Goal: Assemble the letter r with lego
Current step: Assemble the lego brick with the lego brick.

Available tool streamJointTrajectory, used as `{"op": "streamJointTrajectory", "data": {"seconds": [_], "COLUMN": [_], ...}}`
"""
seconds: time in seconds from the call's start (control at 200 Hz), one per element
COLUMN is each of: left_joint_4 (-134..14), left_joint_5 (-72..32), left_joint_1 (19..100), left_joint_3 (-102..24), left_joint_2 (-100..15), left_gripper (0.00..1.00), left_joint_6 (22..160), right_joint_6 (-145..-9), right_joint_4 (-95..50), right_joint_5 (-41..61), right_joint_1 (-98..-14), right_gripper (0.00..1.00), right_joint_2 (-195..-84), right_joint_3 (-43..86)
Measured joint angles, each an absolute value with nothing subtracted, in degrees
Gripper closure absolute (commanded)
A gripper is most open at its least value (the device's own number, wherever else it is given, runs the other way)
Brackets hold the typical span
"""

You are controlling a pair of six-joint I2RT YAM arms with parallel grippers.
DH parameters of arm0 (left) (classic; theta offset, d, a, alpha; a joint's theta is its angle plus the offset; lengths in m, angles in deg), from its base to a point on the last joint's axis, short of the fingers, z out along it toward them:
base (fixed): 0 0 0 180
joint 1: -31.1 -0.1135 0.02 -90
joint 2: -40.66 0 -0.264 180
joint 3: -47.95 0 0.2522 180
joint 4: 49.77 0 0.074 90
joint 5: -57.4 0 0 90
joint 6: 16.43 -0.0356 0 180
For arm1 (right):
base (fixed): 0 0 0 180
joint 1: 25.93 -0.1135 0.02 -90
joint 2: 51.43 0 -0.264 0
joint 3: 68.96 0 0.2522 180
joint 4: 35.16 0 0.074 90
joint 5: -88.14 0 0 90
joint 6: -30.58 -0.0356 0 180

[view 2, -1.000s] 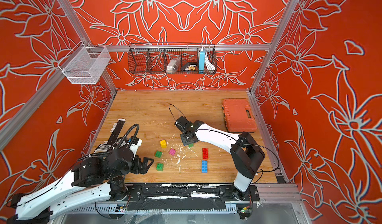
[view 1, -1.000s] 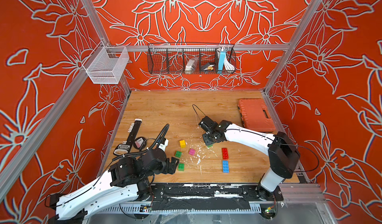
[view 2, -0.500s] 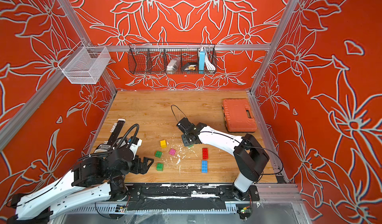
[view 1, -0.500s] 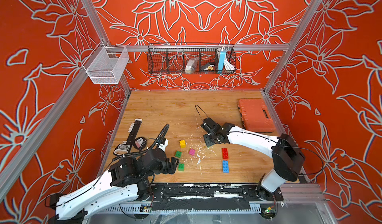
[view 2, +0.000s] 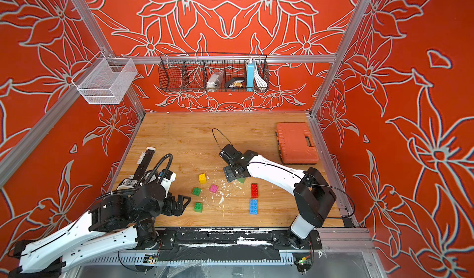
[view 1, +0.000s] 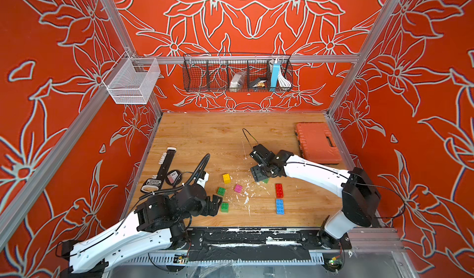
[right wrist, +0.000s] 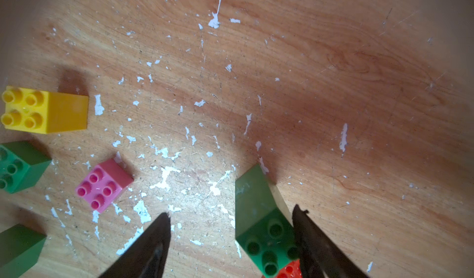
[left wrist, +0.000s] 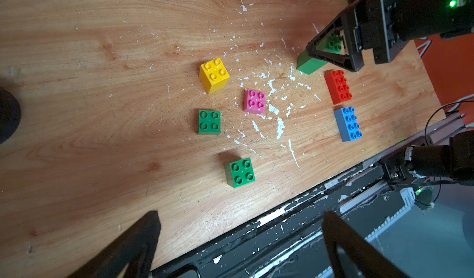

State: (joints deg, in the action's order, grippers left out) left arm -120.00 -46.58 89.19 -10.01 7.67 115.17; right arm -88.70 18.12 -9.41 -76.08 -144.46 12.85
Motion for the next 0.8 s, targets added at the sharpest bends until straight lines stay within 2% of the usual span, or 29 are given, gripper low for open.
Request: {"op": "streamJointTrajectory", "data": {"seconds": [0.225, 0.41, 0.6, 0.801], "left_joint_4": [-120.00, -120.00, -120.00, -120.00], "left_joint_5": [-46.58, -46.58, -46.58, -46.56], "left_joint_1": [89.19, 89.19, 89.19, 89.19], "left_joint_3": [-10.01, -10.01, -10.01, -10.01], "left_joint_2": [7.67, 7.67, 7.62, 7.47], "left_gripper": [0.01, 0.01, 0.01, 0.01], "left_joint_6": [115.15, 115.15, 115.13, 115.11], "right_joint_6": [-88.65, -89.07, -92.96, -98.82], "right_joint_4": [19.15, 22.39, 26.06, 26.74], "right_joint_5": [-9.50, -10.40, -11.36, -7.45], "right_joint_1": [-75.30, -72.96, -69.68, -69.07], "right_gripper": [0.17, 0.16, 0.20, 0.26], "right_joint_2": [-144.03, -140.68, -132.11, -125.27], "right_joint_3": [12.88, 12.96, 10.45, -1.55]}}
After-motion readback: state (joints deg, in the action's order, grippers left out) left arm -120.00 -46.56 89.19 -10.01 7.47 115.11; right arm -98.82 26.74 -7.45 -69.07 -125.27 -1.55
